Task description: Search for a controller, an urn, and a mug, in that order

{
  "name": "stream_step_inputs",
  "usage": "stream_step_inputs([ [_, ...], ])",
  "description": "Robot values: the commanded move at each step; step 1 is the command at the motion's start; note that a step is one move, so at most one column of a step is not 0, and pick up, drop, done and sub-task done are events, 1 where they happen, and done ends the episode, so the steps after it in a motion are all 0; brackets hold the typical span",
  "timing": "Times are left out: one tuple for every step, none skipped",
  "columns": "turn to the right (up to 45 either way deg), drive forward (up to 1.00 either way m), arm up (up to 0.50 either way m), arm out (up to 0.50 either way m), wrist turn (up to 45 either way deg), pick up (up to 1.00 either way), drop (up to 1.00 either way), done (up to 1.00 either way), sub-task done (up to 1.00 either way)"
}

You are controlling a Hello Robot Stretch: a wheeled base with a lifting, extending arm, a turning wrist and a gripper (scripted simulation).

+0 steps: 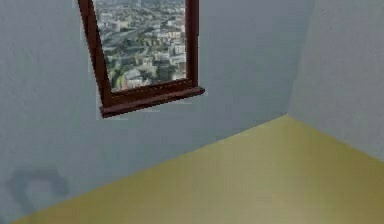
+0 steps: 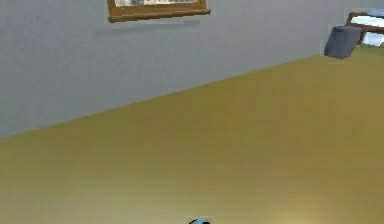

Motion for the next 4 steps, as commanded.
stream_step_inputs([
  [-39.0, 0.00, 0.00, 0.00, 0.0, 0.00, 0.00, 0.00, 0.00],
  [0.0, 0.50, 0.00, 0.00, 0.0, 0.00, 0.00, 0.00, 0.00],
  [-39.0, 0.00, 0.00, 0.00, 0.0, 0.00, 0.00, 0.00, 0.00],
  [0.0, 0.00, 0.00, 0.00, 0.0, 0.00, 0.00, 0.00, 1.00],
])
